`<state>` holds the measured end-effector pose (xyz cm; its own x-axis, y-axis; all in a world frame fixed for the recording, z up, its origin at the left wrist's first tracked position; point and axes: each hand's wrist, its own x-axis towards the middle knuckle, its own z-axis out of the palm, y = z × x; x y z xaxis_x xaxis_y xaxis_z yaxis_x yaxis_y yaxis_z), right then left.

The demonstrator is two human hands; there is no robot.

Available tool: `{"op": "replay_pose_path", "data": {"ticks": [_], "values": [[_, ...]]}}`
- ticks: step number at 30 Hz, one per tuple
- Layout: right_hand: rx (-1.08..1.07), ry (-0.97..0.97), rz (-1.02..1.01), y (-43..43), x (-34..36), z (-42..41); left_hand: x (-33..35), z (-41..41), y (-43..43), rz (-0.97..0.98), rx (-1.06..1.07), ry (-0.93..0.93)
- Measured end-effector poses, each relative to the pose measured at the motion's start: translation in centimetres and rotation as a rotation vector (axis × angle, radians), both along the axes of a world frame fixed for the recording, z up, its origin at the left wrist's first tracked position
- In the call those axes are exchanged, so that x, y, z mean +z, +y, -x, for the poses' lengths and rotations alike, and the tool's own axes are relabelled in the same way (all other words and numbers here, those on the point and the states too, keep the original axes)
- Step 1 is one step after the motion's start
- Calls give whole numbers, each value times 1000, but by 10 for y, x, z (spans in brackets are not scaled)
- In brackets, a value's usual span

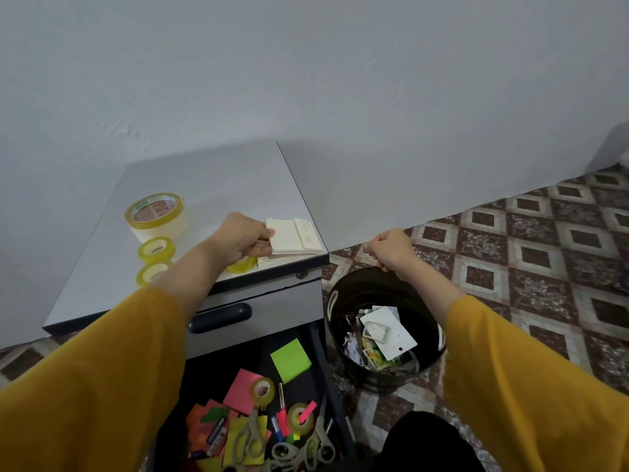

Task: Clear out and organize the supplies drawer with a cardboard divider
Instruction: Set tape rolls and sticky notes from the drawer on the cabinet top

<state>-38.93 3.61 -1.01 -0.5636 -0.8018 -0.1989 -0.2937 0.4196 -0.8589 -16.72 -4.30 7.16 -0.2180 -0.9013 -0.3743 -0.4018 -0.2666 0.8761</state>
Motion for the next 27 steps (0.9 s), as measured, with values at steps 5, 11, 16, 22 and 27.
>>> {"op": "replay_pose_path", "data": {"ticks": [5, 11, 16, 22, 27], "values": [[1, -29, -7, 2, -1, 0, 1, 3, 0, 15, -2, -21], [2, -43, -9, 4, -3, 1, -8, 3, -6, 58, 10, -59], [14, -32, -14, 7, -1, -2, -12, 1, -15, 149, 9, -192], [30, -16, -1, 14, 9, -10, -4, -10, -9, 214, -21, -228], [76, -72, 67, 30, 21, -32, 5, -23, 21, 223, -65, -132]]}}
